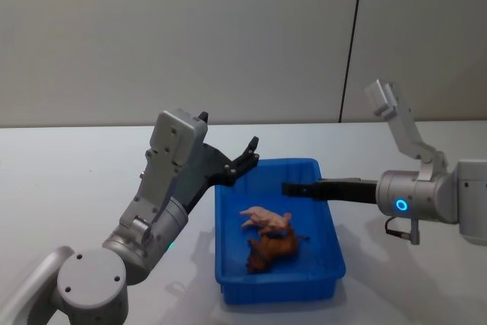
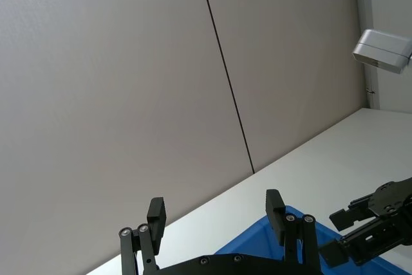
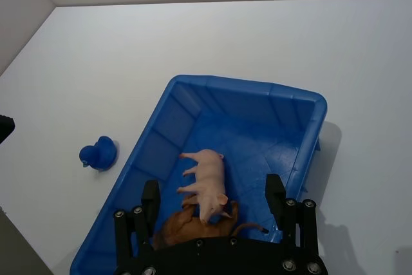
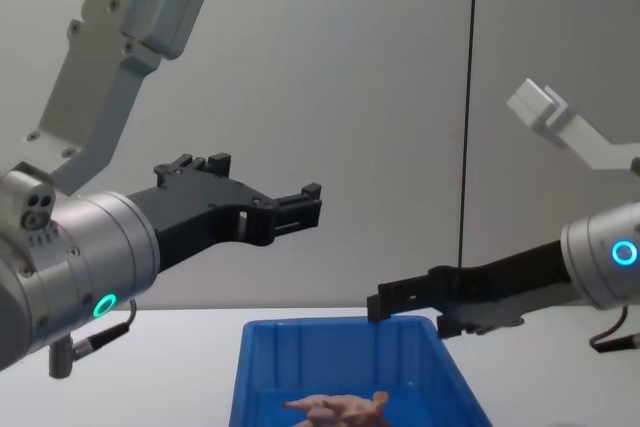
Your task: Pick up the two dolls from the table and place them into the box.
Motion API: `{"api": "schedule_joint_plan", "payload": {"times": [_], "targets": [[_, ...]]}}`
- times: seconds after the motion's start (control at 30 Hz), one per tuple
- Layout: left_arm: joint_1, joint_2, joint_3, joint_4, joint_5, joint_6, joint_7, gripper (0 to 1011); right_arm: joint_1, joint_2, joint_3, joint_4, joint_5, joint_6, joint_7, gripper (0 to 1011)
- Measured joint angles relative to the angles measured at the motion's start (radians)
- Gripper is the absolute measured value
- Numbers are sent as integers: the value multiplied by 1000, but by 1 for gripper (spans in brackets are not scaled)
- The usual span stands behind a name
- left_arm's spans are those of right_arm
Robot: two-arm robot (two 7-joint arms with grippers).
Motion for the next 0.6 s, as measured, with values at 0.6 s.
{"api": "schedule_joint_plan", "payload": {"times": [0.6], "targets": [[0, 0, 0, 0, 0, 0, 0, 999, -72, 65, 58, -126, 39, -102, -84, 1001]]}}
